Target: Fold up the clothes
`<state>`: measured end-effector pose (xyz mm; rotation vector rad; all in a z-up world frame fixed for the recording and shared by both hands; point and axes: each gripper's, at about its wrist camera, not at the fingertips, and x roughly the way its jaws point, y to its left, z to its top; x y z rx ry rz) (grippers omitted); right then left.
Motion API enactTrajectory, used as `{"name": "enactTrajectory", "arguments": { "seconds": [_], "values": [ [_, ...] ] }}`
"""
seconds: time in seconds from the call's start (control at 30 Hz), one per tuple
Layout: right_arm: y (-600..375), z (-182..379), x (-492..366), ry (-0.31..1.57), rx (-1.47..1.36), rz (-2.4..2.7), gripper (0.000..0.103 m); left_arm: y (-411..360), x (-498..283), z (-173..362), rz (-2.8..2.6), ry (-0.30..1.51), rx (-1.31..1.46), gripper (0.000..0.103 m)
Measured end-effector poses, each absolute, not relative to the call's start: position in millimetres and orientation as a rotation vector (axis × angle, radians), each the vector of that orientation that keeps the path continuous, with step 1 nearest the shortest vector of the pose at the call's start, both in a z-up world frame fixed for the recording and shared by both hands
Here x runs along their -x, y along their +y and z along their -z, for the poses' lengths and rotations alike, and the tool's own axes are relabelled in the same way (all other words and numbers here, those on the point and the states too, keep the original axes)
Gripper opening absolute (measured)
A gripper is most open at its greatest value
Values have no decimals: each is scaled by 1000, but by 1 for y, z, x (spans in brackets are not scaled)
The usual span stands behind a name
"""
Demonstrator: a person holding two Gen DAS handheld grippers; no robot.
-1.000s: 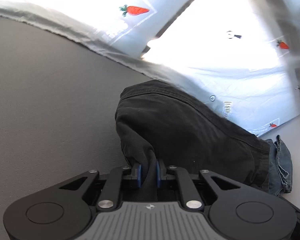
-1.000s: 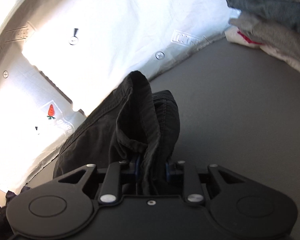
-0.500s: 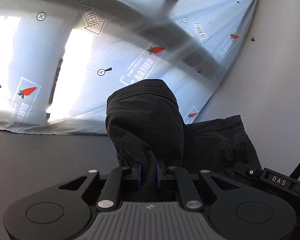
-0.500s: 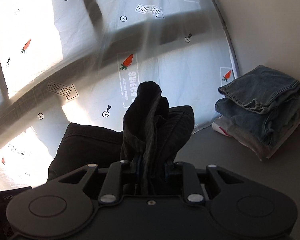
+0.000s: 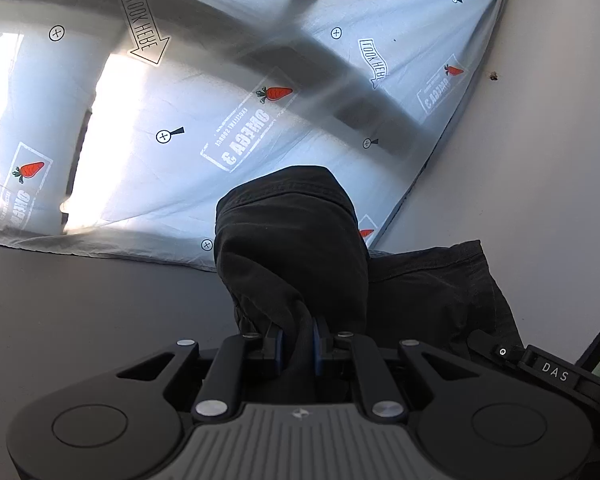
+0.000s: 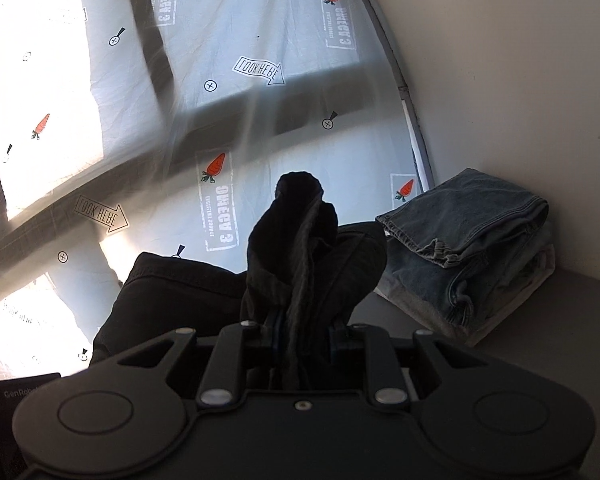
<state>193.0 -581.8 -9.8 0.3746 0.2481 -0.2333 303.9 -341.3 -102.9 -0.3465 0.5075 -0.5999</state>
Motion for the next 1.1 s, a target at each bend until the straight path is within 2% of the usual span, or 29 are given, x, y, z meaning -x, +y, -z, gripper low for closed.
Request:
{"name": "enactTrajectory", "arguments": {
  "seconds": [0.23,0.4,0.7,0.87,0.93,1.03,1.07,1.1],
  "values": [
    [-693,-5,-197,247,-303,30,21,-450,-276,90,464,457,380,14],
    [-782,-34,-207,246,-298,12,21,-536,-288,63,493,429,368,15],
    [-903,-77,-227,101,-209,58,21,-663,-352,32,619,334,332,16],
    [-955,-87,-280,79,-78,62,23,-706,-403,49,611,332,310,17],
    [-967,-79,-313,103,-7,84,27,-719,-427,69,577,377,303,17],
    [-969,-49,-365,153,192,234,50,-738,-463,105,461,517,260,18],
    [-957,-36,-375,135,320,317,72,-744,-471,114,409,560,229,20],
    [-945,-25,-380,115,442,384,87,-746,-473,118,399,570,217,24]
  ]
}}
